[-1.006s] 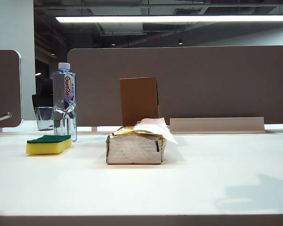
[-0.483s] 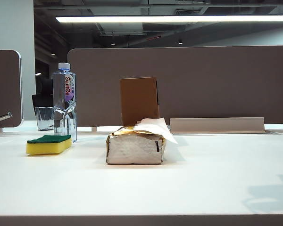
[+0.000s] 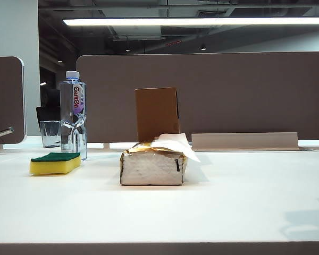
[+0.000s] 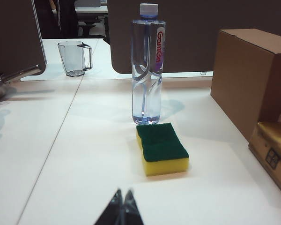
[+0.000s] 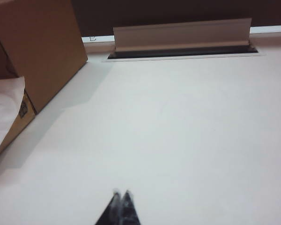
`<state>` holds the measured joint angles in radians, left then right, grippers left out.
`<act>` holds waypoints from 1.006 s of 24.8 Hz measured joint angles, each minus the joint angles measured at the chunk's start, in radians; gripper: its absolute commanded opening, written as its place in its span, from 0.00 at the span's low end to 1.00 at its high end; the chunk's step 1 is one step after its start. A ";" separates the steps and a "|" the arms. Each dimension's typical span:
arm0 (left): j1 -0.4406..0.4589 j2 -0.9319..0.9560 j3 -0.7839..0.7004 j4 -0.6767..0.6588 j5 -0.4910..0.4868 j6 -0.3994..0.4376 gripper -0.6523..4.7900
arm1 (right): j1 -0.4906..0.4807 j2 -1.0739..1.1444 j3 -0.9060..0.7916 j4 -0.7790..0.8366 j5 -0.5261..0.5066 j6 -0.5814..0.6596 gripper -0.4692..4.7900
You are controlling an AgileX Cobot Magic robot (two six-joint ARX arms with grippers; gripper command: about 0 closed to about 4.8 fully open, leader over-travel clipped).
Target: Move the sponge from right to left to wipe the table, avoiding obstacles on the table, and finally reaching the bottle of mineral water.
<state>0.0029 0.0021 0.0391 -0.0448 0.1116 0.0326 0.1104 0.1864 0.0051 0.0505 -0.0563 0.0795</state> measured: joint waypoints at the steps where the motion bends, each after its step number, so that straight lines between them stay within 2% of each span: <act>1: 0.000 0.000 -0.021 0.003 0.000 0.000 0.11 | 0.000 -0.040 0.000 -0.018 0.002 -0.007 0.08; 3: 0.000 0.003 -0.034 -0.018 -0.001 0.000 0.11 | 0.000 -0.102 0.000 -0.030 0.004 -0.016 0.08; 8: 0.000 0.001 -0.034 0.023 -0.001 0.000 0.11 | 0.000 -0.187 0.000 -0.089 0.016 -0.022 0.08; 15: 0.000 0.000 -0.034 0.029 0.000 0.000 0.11 | 0.000 -0.183 0.000 -0.134 0.034 -0.029 0.08; 25: 0.000 0.000 -0.034 0.050 0.004 -0.004 0.11 | 0.000 -0.183 0.000 -0.113 0.034 -0.033 0.08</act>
<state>0.0025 0.0021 0.0051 0.0048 0.1154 0.0284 0.1104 0.0032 0.0048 -0.0620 -0.0223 0.0463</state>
